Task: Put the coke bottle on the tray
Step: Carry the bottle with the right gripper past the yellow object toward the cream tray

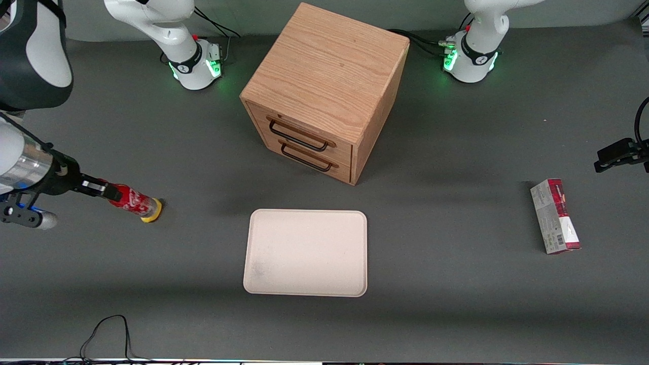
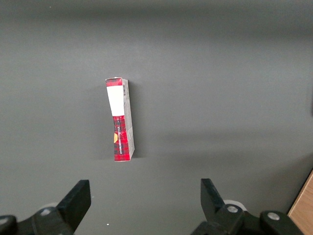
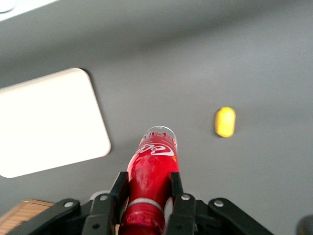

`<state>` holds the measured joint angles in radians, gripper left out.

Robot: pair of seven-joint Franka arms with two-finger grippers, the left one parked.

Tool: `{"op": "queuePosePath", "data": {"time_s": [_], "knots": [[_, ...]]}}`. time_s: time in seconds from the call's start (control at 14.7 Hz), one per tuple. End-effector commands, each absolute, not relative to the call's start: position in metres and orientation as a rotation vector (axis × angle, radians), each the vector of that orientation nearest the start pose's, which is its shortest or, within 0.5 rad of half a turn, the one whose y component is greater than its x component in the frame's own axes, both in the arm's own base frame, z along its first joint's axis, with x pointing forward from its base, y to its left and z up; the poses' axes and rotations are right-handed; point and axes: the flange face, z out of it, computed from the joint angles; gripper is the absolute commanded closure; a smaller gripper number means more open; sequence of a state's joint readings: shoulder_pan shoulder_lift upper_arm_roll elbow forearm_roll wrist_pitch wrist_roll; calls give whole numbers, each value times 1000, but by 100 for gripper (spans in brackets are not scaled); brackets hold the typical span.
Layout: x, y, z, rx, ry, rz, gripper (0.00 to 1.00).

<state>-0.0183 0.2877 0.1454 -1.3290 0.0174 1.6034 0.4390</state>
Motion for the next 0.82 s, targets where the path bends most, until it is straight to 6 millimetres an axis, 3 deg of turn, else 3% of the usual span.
{"op": "queuePosePath", "data": {"time_s": [0.0,0.14,0.27,0.41,0.75], "knots": [[662,110,576,-2968,574,45,100],[676,140,562,-2932,629,53,100],[691,180,532,-2955,655,2,100],[704,208,496,-2959,658,-32,100],[727,244,393,-2985,600,-49,100]]}}
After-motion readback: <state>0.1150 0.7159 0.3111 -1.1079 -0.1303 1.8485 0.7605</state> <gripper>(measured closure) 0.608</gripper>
